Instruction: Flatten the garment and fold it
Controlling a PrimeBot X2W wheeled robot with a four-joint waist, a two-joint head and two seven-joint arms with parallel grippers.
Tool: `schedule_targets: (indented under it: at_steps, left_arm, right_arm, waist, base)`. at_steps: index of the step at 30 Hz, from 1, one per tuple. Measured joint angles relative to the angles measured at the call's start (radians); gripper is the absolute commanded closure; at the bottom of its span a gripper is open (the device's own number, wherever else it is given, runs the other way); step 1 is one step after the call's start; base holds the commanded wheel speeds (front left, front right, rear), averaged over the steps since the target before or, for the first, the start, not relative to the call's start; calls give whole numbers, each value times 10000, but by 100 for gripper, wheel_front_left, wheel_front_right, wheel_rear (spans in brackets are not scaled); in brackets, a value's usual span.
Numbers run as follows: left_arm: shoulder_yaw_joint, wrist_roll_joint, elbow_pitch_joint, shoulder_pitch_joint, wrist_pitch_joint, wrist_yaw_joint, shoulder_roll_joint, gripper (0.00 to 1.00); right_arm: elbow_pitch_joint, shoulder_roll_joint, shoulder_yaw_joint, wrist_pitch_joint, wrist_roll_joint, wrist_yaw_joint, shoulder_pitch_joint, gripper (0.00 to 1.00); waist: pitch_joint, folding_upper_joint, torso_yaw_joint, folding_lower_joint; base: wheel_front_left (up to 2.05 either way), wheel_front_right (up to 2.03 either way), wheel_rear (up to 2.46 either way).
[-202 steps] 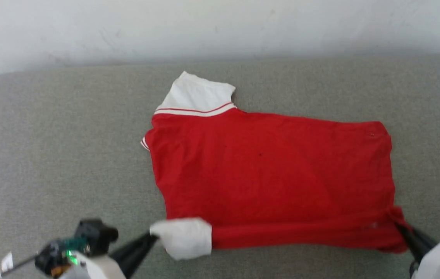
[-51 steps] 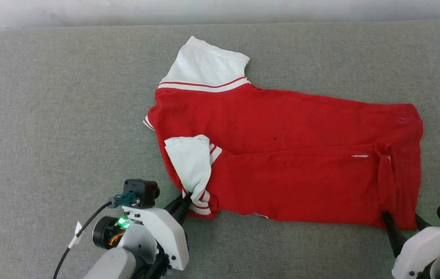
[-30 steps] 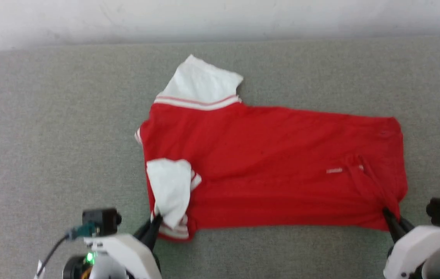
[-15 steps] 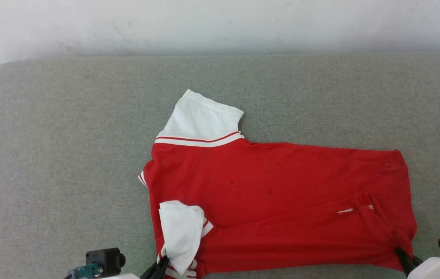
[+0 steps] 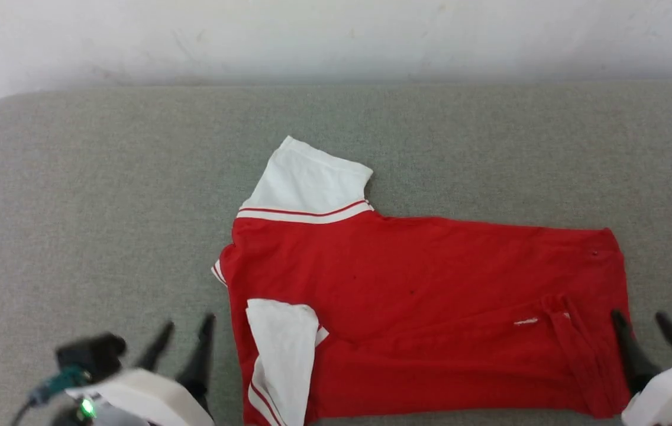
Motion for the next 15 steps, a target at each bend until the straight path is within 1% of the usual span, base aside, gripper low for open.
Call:
schedule_targets:
  at_steps: [1, 4, 6, 7, 8, 10, 15]
  left_arm:
    - [190, 180, -140, -181, -186, 71, 123, 0]
    - [382, 1095, -481, -1164, -708, 15, 723, 0]
    - [330, 1684, -648, -1974, -867, -311, 1137, 0]
    - [349, 1756, -690, -2434, -871, -370, 1166, 0]
    - [291, 1868, -679, -2954, -857, -512, 1212, 0]
    - [81, 2123, -485, -4059, -593, -976, 1407, 0]
    - [-297, 2382, 727, -7043, 176, -2102, 1753, 0]
  right_arm:
    - [-109, -4, -63, -234, -148, 0, -132, 0]
    - [-366, -4, -119, -1068, -558, 0, -615, 0]
    - [-433, -8, -31, -1471, -836, 0, -921, 0]
    - [-464, -6, 65, -1601, -970, 0, -1047, 0]
    - [-485, 0, 165, -1726, -1041, 0, -1176, 0]
    - [-533, 0, 347, -1908, -1156, 0, -1430, 0]
    - [-562, 0, 788, -2230, -1511, 0, -2082, 0]
  waist:
    - [59, 0, -2, 0]
    - [282, 0, -10, 1]
    - [476, 0, -24, 1]
    - [587, -1, -33, 1]
    - [714, -1, -45, 1]
    - [984, -1, -71, 3]
    - [1761, -1, -184, 4]
  base:
    - [0, 0, 0]
    - [0, 0, 0]
    - [0, 0, 0]
    - [0, 0, 0]
    - [0, 0, 0]
    - [0, 0, 0]
    - [0, 0, 0]
